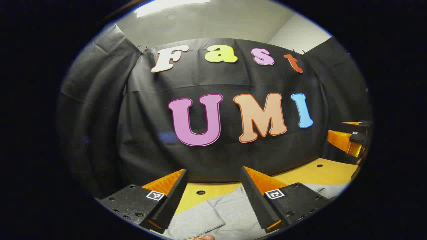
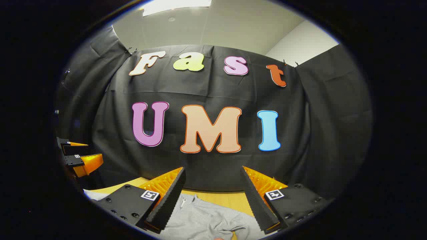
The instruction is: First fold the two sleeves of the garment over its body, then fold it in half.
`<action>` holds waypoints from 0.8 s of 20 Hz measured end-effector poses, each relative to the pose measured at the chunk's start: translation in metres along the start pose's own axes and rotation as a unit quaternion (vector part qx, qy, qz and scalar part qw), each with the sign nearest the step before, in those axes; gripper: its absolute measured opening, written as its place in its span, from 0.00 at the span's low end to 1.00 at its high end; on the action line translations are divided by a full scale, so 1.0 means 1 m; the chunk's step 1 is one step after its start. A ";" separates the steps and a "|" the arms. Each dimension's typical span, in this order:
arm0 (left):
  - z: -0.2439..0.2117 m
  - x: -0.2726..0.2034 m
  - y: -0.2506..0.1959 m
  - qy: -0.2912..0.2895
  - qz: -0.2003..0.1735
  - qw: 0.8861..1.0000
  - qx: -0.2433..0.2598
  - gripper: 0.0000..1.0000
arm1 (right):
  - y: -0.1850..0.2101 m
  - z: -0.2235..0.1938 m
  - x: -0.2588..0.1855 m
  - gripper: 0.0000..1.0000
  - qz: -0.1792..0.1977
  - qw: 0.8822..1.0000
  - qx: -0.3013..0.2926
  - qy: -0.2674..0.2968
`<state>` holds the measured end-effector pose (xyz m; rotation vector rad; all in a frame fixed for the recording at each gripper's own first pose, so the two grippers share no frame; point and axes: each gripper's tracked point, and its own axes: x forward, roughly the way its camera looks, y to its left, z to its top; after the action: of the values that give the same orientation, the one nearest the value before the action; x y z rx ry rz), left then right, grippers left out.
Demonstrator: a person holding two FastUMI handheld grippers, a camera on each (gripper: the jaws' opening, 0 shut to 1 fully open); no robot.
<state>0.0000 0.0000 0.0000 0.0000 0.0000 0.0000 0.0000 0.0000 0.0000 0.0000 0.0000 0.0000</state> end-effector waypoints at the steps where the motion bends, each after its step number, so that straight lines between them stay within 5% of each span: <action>1: -0.002 0.001 0.000 0.002 0.001 1.000 -0.002 0.93 | -0.001 -0.001 0.000 0.99 -0.001 1.000 0.000 0.001; 16: -0.005 0.008 0.006 0.006 0.012 1.000 -0.005 0.93 | -0.001 -0.002 0.008 0.99 0.003 1.000 0.000 0.001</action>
<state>0.0080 0.0061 -0.0053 -0.0102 0.0114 0.0244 0.0081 -0.0014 -0.0015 -0.0003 0.0026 0.0068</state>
